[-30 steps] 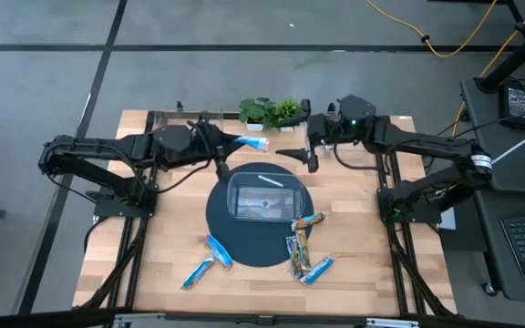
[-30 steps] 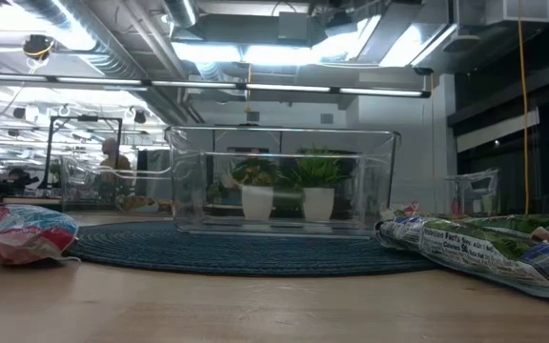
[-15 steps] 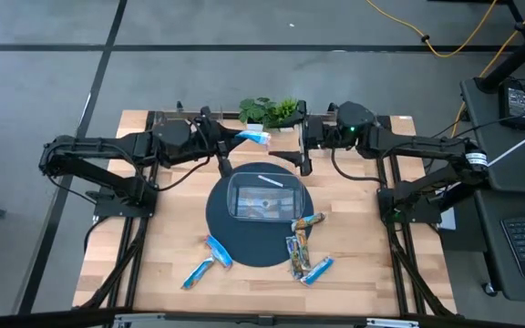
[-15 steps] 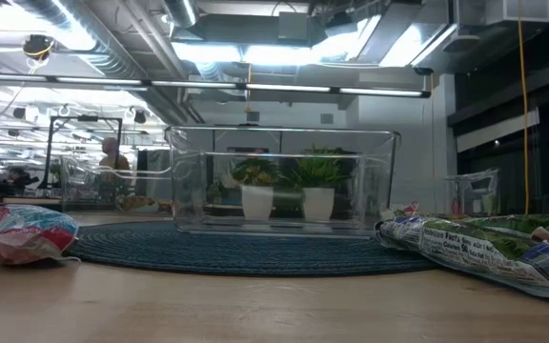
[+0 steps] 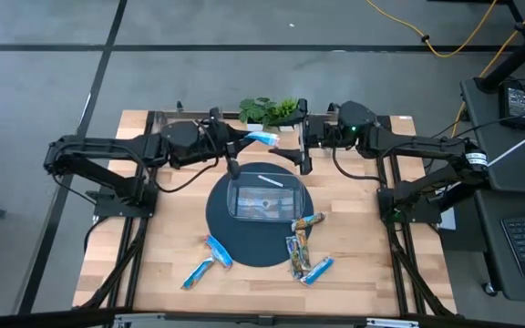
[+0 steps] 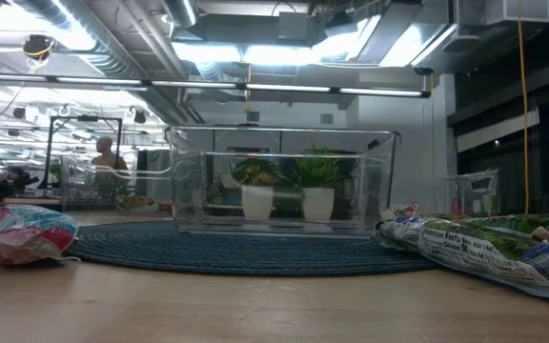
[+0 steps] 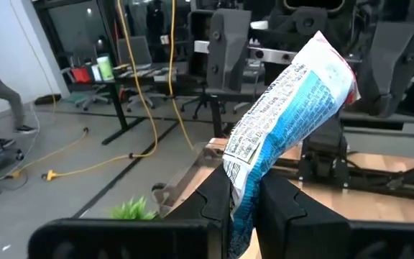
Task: Pick and place Granola Bars by type
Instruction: Put the red granola bar into the top right transparent bin
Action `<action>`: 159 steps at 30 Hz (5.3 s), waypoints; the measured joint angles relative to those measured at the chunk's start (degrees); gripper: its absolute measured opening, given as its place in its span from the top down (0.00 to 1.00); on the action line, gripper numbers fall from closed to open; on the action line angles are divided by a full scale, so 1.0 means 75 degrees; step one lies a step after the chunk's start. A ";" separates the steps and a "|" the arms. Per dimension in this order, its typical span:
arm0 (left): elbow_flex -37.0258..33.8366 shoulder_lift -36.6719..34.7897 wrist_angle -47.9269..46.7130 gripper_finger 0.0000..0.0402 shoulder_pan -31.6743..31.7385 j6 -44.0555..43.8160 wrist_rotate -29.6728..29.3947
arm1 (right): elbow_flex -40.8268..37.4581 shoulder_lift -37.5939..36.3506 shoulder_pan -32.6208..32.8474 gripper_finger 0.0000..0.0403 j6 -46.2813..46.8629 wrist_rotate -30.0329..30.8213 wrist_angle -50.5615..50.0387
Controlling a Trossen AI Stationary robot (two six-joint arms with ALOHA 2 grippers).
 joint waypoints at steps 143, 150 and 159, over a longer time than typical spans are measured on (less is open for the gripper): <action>0.1665 0.0491 -0.2764 0.69 0.0487 0.0154 0.0949 | -0.0274 0.2515 -0.5191 0.87 0.0160 0.3602 -0.8999; 0.1667 0.0491 -0.2764 0.69 0.0487 0.0154 0.0946 | -0.0274 0.2487 -0.5190 0.77 0.0119 0.3486 -0.8750; 0.1669 0.0489 -0.2766 0.69 0.0487 0.0224 0.0943 | -0.0268 0.2433 -0.5149 0.50 0.0130 0.3450 -0.8747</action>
